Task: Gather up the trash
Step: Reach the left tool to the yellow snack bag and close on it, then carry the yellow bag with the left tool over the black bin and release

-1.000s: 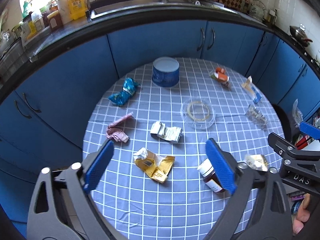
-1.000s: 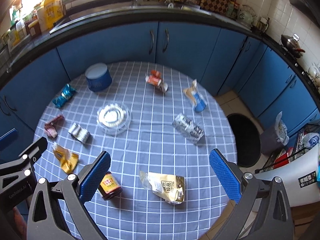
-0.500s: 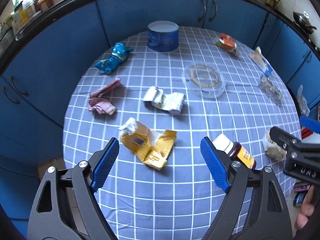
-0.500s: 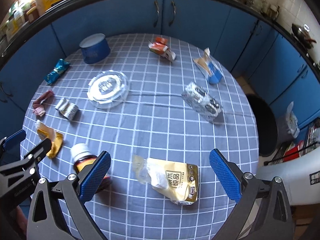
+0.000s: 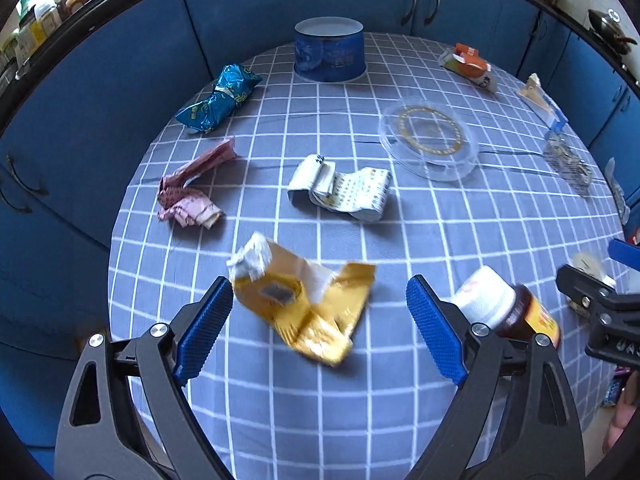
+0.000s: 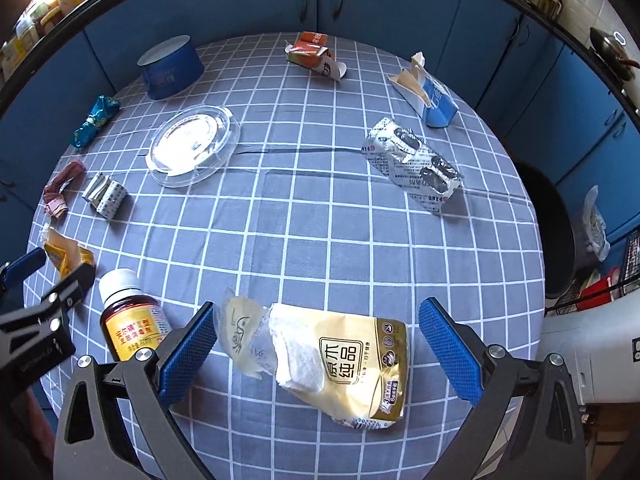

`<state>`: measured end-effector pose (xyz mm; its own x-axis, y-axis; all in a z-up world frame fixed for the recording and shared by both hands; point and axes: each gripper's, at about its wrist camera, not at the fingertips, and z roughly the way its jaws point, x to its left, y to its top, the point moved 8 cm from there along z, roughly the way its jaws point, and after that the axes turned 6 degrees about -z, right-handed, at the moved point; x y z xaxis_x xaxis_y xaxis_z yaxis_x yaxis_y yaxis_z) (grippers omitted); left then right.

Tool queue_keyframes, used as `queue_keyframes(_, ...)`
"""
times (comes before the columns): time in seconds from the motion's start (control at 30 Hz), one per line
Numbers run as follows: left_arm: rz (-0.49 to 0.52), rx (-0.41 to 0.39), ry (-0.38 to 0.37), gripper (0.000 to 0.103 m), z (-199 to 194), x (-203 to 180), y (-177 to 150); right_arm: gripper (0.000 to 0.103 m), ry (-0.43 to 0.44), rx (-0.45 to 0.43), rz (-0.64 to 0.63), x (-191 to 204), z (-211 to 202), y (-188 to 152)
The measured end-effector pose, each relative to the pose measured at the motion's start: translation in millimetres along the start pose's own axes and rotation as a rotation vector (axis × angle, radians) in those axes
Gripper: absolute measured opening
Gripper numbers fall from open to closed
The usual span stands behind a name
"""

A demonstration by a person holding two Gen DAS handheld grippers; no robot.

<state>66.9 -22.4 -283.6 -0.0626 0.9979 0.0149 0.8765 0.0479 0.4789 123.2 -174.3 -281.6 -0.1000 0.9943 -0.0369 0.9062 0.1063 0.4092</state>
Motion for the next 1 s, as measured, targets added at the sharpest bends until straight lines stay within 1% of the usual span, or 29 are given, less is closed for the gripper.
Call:
queue_keyframes(0.1,0.004,0.008,0.008,0.087,10,2,2,0.07,-0.021,0.023,0.009,-2,6,-6)
queue_keyframes(0.13,0.004,0.008,0.008,0.087,12,2,2,0.062,-0.002,0.032,0.02,-2,9,-9)
queue_keyframes(0.17,0.007,0.006,0.01,0.087,14,3,3,0.059,0.016,0.025,0.035,-3,8,-9)
queue_keyframes(0.23,0.023,-0.002,0.012,0.087,16,2,3,0.051,0.026,0.013,0.039,-2,7,-11)
queue_keyframes(0.27,0.03,-0.009,0.009,0.086,16,1,2,0.05,0.022,0.008,0.028,0,7,-10)
queue_keyframes(0.33,0.05,-0.034,-0.007,0.073,13,-2,3,0.041,0.023,0.0,0.004,4,6,-10)
queue_keyframes(0.4,0.096,-0.072,-0.001,0.064,7,-9,5,0.039,0.011,0.001,-0.012,8,5,-10)
queue_keyframes(0.43,0.114,-0.09,0.003,0.061,3,-11,6,0.035,0.015,0.002,-0.013,9,5,-10)
queue_keyframes(0.47,0.126,-0.098,-0.003,0.039,0,-13,7,0.032,0.02,0.008,-0.011,10,5,-10)
queue_keyframes(0.5,0.127,-0.064,-0.022,0.04,2,-16,6,0.03,0.02,0.011,-0.01,11,4,-9)
queue_keyframes(0.53,0.115,-0.052,-0.029,0.04,1,-16,6,0.03,0.025,0.013,-0.008,11,3,-7)
queue_keyframes(0.67,0.113,-0.064,-0.036,0.039,-7,-19,10,0.027,0.03,0.01,-0.003,5,1,-1)
queue_keyframes(0.83,0.098,-0.095,-0.047,0.039,-21,-27,26,0.027,0.009,-0.028,0.006,-9,-11,12)
queue_keyframes(0.93,0.119,-0.137,-0.059,0.039,-30,-45,44,0.027,-0.011,-0.048,0.032,-24,-18,21)
queue_keyframes(1.0,0.136,-0.159,-0.081,0.039,-34,-63,60,0.027,-0.034,-0.064,0.058,-41,-22,29)
